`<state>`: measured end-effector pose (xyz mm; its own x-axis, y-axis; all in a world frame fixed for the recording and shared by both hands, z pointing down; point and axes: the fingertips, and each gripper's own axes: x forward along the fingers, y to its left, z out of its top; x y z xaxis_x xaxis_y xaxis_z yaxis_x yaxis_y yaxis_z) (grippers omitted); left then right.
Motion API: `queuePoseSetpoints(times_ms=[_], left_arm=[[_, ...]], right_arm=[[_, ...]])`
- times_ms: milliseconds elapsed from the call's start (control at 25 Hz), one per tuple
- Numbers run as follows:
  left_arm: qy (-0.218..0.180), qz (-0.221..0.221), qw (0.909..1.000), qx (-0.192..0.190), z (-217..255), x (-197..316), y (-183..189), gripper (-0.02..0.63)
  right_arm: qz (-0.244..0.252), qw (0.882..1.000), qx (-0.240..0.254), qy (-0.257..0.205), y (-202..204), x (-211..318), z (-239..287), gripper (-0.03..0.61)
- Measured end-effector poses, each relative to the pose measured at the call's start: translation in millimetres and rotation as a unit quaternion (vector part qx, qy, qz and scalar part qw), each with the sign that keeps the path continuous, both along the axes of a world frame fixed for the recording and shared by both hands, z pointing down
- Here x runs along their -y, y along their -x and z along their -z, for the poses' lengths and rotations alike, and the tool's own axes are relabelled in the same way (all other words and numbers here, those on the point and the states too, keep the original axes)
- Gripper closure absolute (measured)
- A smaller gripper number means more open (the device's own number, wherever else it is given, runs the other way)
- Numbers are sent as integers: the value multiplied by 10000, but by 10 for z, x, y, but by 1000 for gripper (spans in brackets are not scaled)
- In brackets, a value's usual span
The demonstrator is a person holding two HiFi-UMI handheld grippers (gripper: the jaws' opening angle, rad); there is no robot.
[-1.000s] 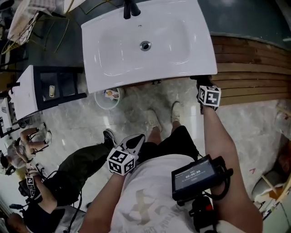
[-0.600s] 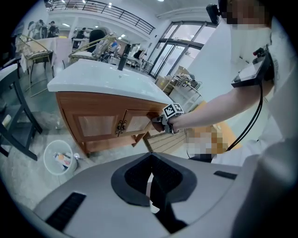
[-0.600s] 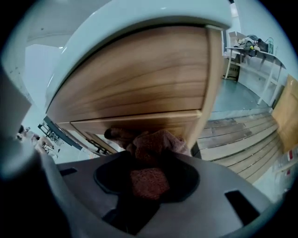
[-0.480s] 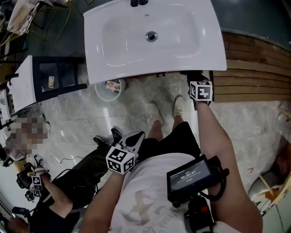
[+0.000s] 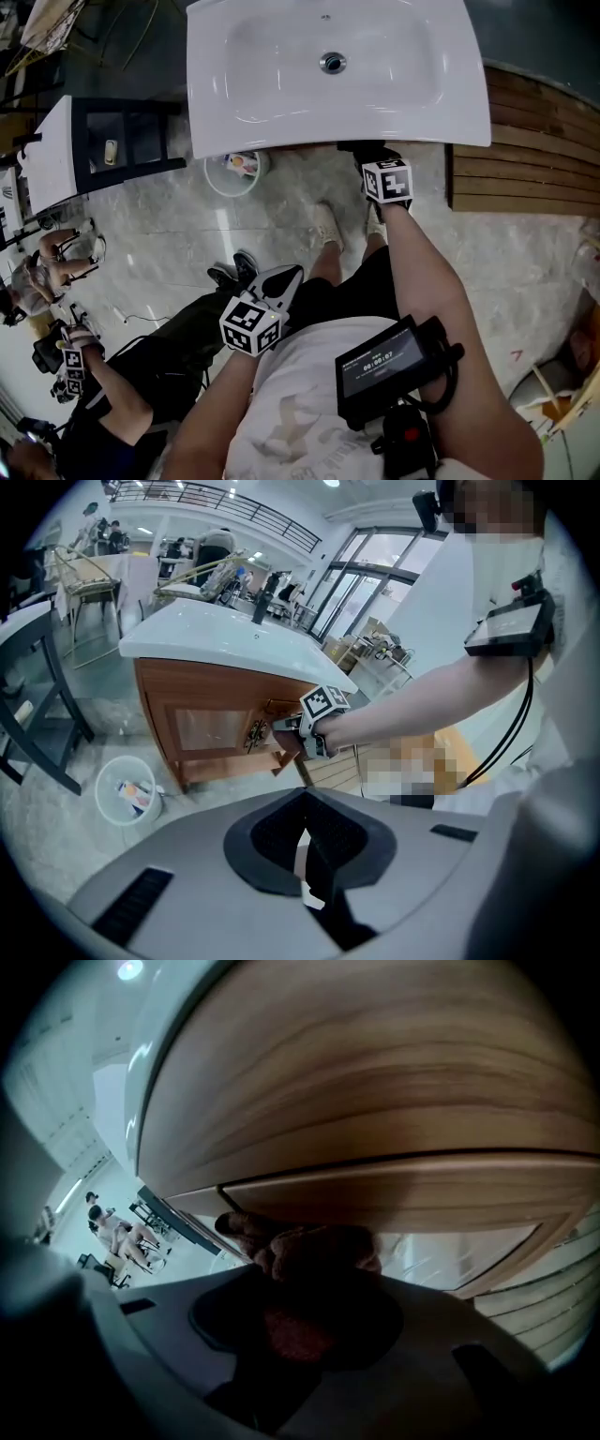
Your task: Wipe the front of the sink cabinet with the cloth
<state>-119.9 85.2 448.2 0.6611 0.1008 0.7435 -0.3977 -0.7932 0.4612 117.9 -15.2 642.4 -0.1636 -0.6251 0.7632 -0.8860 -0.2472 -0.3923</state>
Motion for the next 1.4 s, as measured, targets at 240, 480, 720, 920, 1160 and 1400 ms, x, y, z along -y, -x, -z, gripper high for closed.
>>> queuePoseSetpoints(times_ms=[240,480,720,920,1160,1400], left_arm=[[-178,-100,9998,-6,12,51,-10,606],[-456,-345,9983,-73,4,54,-96,606],[-697,-325,9963,-382,-137,133,-352,606],[-741,-276,9951,-593,-235,153,-522,606],[-1020,-256,9921,-683,-334,169,-621,606],[-1129,-96,9902,-817,-328,259,-603,606]], right_arm=[[92,9999,107,-56,98,38,-67,428],[-698,9974,-111,138,-562,-433,-189,428],[-1391,9885,-480,335,-1296,-1020,-258,428],[-1859,9781,-750,557,-1740,-1384,-346,428],[-1585,9852,-427,501,-1483,-1177,-522,428],[-483,9984,291,48,-513,-403,-535,428]])
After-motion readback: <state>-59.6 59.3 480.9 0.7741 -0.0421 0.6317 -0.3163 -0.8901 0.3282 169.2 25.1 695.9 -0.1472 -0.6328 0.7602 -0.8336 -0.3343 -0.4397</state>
